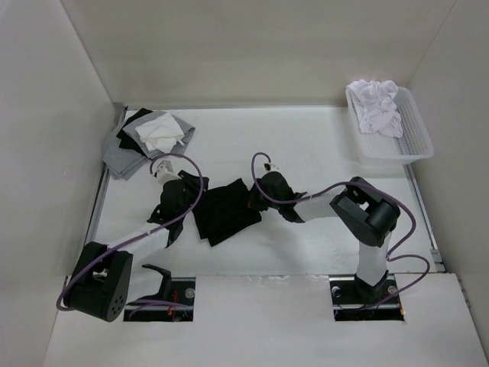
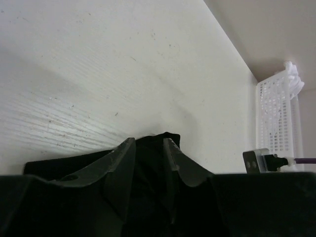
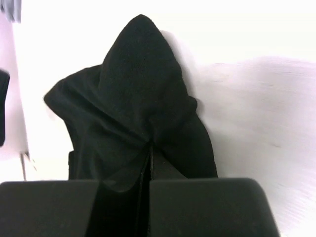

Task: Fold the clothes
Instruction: Fold the tank top

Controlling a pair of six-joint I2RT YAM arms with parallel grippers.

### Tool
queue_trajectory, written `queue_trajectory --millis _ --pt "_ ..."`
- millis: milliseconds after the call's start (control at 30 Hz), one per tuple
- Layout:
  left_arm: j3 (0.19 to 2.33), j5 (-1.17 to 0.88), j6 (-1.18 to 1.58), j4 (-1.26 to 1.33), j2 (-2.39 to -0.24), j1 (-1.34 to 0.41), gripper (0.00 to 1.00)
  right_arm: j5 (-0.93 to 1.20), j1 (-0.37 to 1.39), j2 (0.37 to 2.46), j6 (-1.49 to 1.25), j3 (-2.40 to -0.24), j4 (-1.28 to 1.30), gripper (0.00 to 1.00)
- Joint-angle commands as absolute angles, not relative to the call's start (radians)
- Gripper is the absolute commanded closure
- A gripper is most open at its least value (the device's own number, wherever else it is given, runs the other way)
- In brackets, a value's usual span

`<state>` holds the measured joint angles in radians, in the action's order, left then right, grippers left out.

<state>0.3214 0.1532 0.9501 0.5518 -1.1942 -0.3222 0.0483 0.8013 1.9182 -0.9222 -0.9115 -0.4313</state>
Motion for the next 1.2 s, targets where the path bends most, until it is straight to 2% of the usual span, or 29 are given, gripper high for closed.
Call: queue_trajectory --millis 0,300,533,633,767,933,1167 --pt "0.339 0.160 0.940 0.545 -1.172 -0.327 0.71 -0.037 0.760 1.853 -1.015 -0.819 -0.482 0.99" --pt "0.325 0.150 0.916 0.522 -1.184 -0.324 0.65 -0.121 0.660 1.717 -1.091 -0.652 -0.545 0.97" --pt "0.371 0.163 0.850 0.434 -1.166 -0.357 0.64 0.004 0.653 1.547 -1.014 -0.666 -0.542 0.67" --pt "0.371 0.186 0.793 0.373 -1.126 -0.380 0.60 0.002 0.644 1.389 -0.944 -0.620 -0.509 0.58" --pt "0.348 0.212 0.738 0.310 -1.066 -0.421 0.53 -0.035 0.578 1.195 -0.847 -0.572 -0.379 0.50" --pt "0.364 0.229 0.718 0.174 -1.039 -0.455 0.50 -0.116 0.489 1.071 -0.744 -0.545 -0.279 0.46" --pt "0.359 0.230 0.727 0.117 -1.006 -0.438 0.50 -0.279 0.436 1.034 -0.744 -0.398 -0.385 0.46"
